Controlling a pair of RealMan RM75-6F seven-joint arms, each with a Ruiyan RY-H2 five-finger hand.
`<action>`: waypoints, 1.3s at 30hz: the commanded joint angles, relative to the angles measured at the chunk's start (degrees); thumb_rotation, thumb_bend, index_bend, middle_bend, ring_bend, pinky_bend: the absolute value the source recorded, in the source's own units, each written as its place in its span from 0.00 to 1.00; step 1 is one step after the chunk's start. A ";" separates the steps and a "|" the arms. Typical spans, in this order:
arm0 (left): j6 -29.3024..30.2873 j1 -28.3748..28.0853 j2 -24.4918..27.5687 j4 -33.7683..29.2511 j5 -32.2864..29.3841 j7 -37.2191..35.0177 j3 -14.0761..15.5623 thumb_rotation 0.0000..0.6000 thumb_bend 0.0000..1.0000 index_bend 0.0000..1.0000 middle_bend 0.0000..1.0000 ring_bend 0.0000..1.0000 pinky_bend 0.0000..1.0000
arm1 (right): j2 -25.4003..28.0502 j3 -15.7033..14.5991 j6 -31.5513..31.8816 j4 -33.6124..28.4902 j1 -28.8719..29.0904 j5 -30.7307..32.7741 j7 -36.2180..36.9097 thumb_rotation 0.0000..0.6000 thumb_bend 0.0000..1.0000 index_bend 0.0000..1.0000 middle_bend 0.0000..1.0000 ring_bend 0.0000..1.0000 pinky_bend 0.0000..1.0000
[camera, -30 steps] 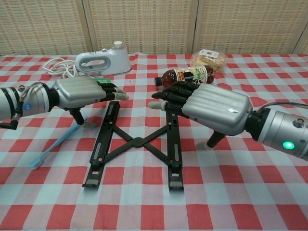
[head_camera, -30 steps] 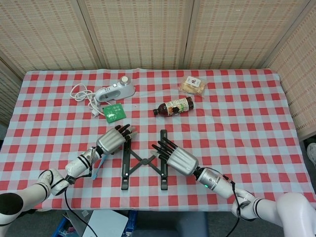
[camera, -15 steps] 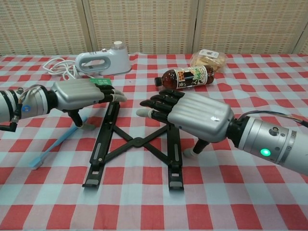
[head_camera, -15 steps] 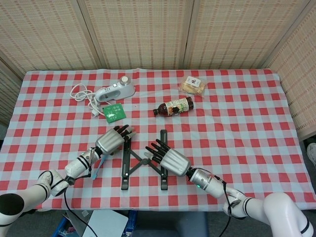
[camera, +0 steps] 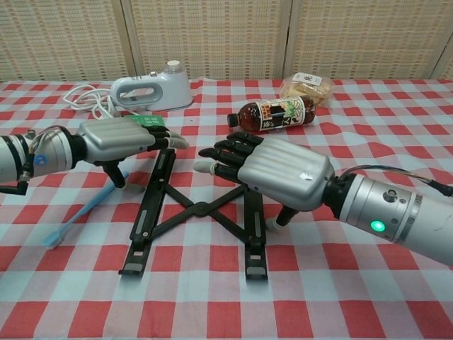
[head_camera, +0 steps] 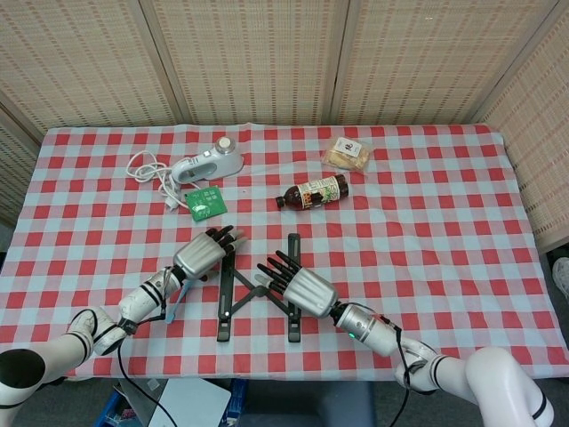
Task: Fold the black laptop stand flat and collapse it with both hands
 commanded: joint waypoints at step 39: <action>-0.72 -2.28 0.48 -6.93 -1.47 -1.34 -1.86 1.00 0.26 0.00 0.00 0.02 0.22 | -7.71 1.70 6.07 7.38 1.43 0.60 2.87 1.00 0.00 0.00 0.00 0.00 0.00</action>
